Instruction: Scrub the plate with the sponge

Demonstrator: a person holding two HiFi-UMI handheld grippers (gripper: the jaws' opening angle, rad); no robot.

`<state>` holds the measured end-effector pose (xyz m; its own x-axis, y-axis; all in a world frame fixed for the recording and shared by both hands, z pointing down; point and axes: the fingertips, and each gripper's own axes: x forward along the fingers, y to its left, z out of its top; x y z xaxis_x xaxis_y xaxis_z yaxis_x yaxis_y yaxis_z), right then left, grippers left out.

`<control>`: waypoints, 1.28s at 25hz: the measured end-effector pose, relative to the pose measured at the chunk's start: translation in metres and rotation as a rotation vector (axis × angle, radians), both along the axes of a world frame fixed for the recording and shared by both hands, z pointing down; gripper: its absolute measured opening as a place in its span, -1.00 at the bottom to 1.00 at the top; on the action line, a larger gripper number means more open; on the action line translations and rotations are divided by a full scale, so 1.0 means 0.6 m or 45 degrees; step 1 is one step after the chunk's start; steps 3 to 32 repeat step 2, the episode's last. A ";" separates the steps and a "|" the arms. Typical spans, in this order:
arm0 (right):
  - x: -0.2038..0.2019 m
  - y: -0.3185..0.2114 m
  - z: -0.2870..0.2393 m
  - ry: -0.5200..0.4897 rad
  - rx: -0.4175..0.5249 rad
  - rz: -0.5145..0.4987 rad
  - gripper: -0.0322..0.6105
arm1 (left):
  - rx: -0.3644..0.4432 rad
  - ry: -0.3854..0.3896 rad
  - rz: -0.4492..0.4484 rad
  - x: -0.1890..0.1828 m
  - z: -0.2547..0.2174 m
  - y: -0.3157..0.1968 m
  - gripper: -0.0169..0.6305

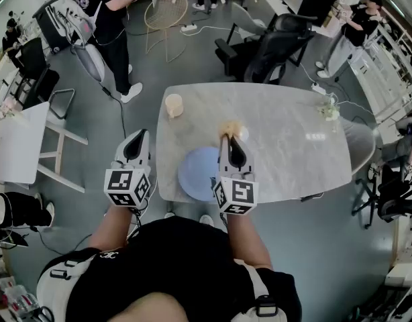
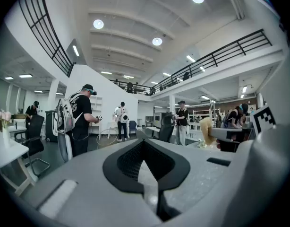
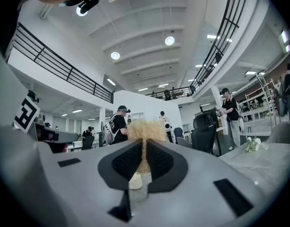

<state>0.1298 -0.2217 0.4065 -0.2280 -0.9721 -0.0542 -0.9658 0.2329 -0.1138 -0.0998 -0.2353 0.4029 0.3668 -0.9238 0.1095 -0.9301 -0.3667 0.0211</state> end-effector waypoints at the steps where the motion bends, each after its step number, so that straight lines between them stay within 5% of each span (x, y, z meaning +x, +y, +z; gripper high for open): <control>1: 0.003 0.000 -0.003 0.003 0.004 0.002 -0.80 | 0.006 -0.013 0.000 0.003 0.000 0.000 -0.93; 32: 0.005 0.000 -0.006 0.005 0.007 0.003 -0.80 | 0.012 -0.026 0.000 0.007 0.001 0.001 -0.93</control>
